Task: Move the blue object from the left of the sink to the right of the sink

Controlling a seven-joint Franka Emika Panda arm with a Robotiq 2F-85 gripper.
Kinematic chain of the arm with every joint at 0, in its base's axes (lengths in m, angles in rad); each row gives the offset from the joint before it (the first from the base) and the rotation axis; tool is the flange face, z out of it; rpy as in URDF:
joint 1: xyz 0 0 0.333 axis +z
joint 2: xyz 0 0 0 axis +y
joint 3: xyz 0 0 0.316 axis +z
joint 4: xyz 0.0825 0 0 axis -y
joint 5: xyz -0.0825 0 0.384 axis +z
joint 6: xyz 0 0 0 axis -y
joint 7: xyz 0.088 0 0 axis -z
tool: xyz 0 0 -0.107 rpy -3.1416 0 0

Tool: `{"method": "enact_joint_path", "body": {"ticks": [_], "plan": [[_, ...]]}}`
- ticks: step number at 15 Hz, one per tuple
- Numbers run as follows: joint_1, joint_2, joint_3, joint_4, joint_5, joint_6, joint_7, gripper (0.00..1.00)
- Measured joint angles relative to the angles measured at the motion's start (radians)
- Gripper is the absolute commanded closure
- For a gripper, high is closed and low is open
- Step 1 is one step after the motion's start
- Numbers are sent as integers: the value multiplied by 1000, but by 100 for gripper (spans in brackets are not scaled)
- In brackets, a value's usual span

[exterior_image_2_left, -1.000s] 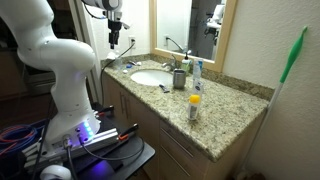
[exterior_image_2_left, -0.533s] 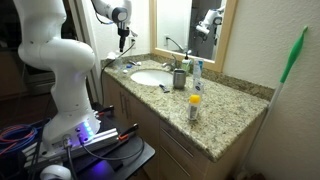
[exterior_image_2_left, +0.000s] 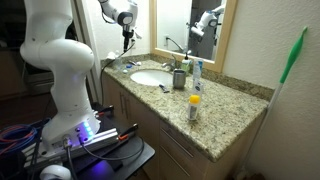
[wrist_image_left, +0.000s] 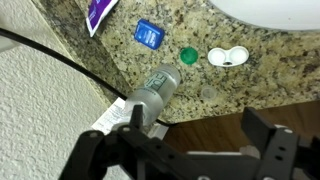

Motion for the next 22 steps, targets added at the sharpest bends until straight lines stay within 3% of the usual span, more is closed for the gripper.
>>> {"method": "enact_joint_path", "body": {"ticks": [4, 9, 15, 22], "plan": [[-31, 79, 65, 33, -257, -15, 10, 0], [-19, 275, 105, 239, -557, 22, 56, 0], [-26, 326, 115, 297, -616, -37, 53, 0], [-95, 461, 207, 354, -610, 35, -215, 0]]}}
